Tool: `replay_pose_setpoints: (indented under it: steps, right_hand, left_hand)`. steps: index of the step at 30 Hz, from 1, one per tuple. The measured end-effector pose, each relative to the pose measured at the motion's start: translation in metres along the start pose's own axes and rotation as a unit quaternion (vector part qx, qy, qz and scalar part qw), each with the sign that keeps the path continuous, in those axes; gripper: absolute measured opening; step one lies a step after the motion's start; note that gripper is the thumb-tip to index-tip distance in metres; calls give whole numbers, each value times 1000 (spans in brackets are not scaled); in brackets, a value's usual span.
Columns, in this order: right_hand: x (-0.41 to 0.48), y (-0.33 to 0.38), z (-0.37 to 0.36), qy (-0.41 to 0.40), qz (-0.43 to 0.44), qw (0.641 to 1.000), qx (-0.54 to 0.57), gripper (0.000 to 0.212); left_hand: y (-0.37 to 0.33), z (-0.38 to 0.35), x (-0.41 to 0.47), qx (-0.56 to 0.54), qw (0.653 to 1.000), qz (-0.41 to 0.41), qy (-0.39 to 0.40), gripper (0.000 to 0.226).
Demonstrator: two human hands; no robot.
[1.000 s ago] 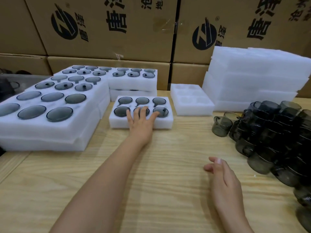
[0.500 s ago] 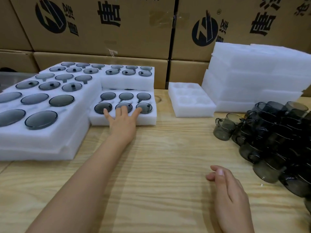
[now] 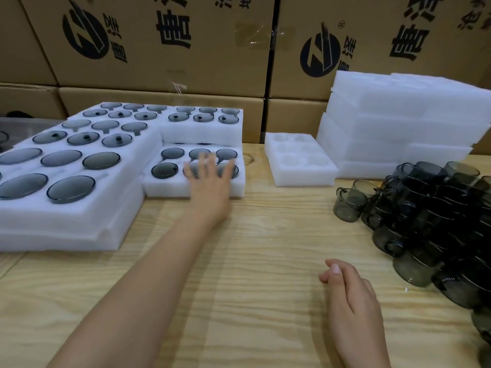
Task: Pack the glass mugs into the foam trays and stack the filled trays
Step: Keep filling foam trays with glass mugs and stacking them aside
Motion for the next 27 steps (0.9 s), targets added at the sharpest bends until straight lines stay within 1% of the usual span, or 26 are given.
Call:
replay_pose_setpoints:
  steps: [1,2,3,4,7,9,10,11,13,15,16,18,19,21,23,25,27]
  right_hand:
    - [0,0,0,-1,-1,1000,-2,18]
    - [0,1,-1,-2,-2,1000,-3,16]
    - [0,1,-1,-1,-2,1000,-4,15]
    - [0,1,-2,1,-2,1000,-7,15]
    - [0,1,-2,-6,0,1000,-20,15]
    - [-1,4,-1,-20,11,999,-29,13]
    - [-1,5,0,-28,19,999,-33,14]
    - [-1,8,1,-35,29,998,-37,17]
    - [-1,10,1,-39,41,997,-44,18]
    - [-1,10,0,-31,44,997,-59,21]
    - [-1,10,-1,-26,46,997,-64,22]
    - [-1,10,-2,-15,49,996,-71,25]
    - [-1,11,-2,-12,52,996,-73,26]
    - [0,11,-1,-12,58,995,-75,28]
    - [1,10,0,-16,52,996,-69,28]
    - [2,7,3,-28,37,998,-44,27]
    - [3,5,4,-40,28,999,-22,26]
  left_hand:
    - [-30,10,-2,-36,996,-67,-49,82]
    - [-65,16,-6,-81,984,-146,-69,82]
    - [-95,18,-10,-122,970,-203,-60,82]
    - [-116,15,-9,-147,964,-219,-31,82]
    - [-138,-6,12,-169,973,-147,61,78]
    - [-144,-20,20,-147,975,-131,102,74]
    - [-146,-23,23,-134,977,-128,104,73]
    - [-146,-23,27,-118,981,-123,91,71]
    - [-146,-15,33,-74,990,-111,39,65]
    - [-145,-8,34,-56,993,-102,14,47]
    - [-141,-6,34,-68,993,-91,13,39]
    - [-130,3,28,-140,989,-56,-2,34]
    - [-123,12,23,-185,982,-39,-22,33]
    - [-109,41,8,-270,959,-25,-79,33]
    - [-94,74,-15,-354,927,-35,-117,29]
    - [-75,101,-42,-422,898,-43,-117,26]
    - [-58,124,-73,-453,883,-71,-104,33]
Point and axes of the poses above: each hand's wrist, its own x-axis towards the middle knuckle, its own z-axis out of the back of the hand, y = z × x, the point moved 9 cm from there along x, towards the middle knuckle, and after that the axes turned 5 degrees about -y, right-handed, at the moved point
